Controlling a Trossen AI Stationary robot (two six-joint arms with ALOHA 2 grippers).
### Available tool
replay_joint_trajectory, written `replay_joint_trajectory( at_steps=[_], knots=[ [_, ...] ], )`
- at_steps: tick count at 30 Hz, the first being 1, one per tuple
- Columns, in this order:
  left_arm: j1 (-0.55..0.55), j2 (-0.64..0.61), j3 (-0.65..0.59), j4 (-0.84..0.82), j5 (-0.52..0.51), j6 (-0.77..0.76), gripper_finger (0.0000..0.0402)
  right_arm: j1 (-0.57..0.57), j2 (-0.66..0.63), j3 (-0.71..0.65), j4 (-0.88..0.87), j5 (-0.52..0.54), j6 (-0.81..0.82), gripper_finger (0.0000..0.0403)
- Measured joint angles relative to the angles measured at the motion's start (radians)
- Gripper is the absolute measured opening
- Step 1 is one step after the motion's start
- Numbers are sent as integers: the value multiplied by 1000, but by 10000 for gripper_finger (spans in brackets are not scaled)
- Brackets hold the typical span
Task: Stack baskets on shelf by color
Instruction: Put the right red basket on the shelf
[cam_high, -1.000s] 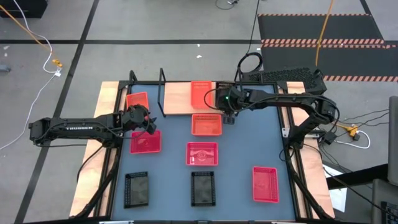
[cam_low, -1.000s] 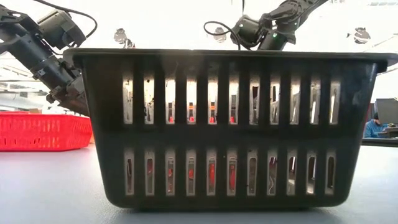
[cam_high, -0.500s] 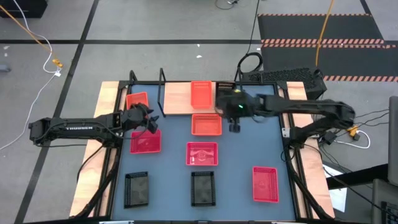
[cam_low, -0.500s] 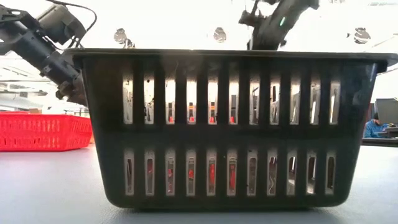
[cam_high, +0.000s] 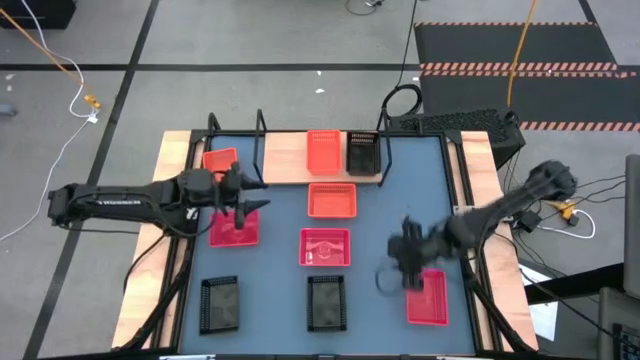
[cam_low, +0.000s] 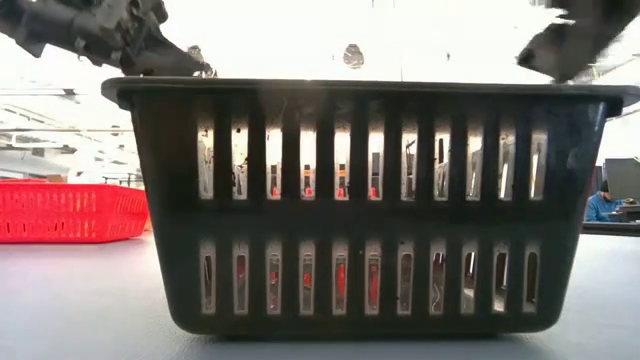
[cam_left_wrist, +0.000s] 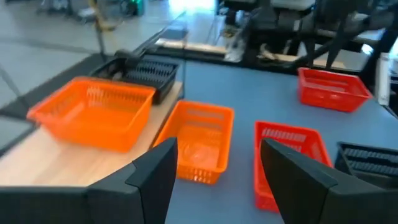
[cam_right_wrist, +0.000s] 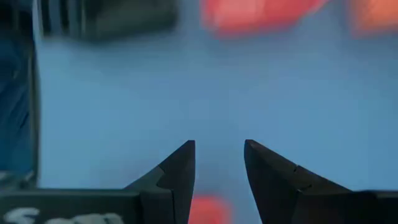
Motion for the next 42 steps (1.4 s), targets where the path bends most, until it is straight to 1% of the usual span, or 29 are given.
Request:
replay_joint_trajectory(
  at_steps=[3,5,7,10,13,15,19,24,30,33,40,42],
  knots=[
    [-34,0,20,3,0,65,232,118,69,-26,28,-54,197,130],
    [-50,0,34,17,2,113,232,178,111,-25,35,-92,305,130],
    [-62,0,49,48,3,159,232,228,139,-16,31,-98,399,130],
    [-78,0,54,103,51,247,232,283,155,14,35,-96,491,130],
    [-88,0,54,165,94,340,232,321,159,37,32,-87,549,130],
    [-91,1,54,195,100,395,232,335,157,52,25,-66,555,130],
    [-91,1,54,233,101,522,232,339,156,62,5,-64,558,130],
    [-90,1,54,260,101,628,232,364,180,62,58,-41,556,128],
    [-90,6,54,305,112,684,232,424,228,62,172,-39,563,98],
    [-90,15,54,324,132,707,232,448,248,62,172,10,562,84],
    [-89,75,54,405,154,759,232,478,278,62,162,14,596,80],
    [-85,96,54,415,155,769,232,485,279,62,162,37,611,80]
  ],
)
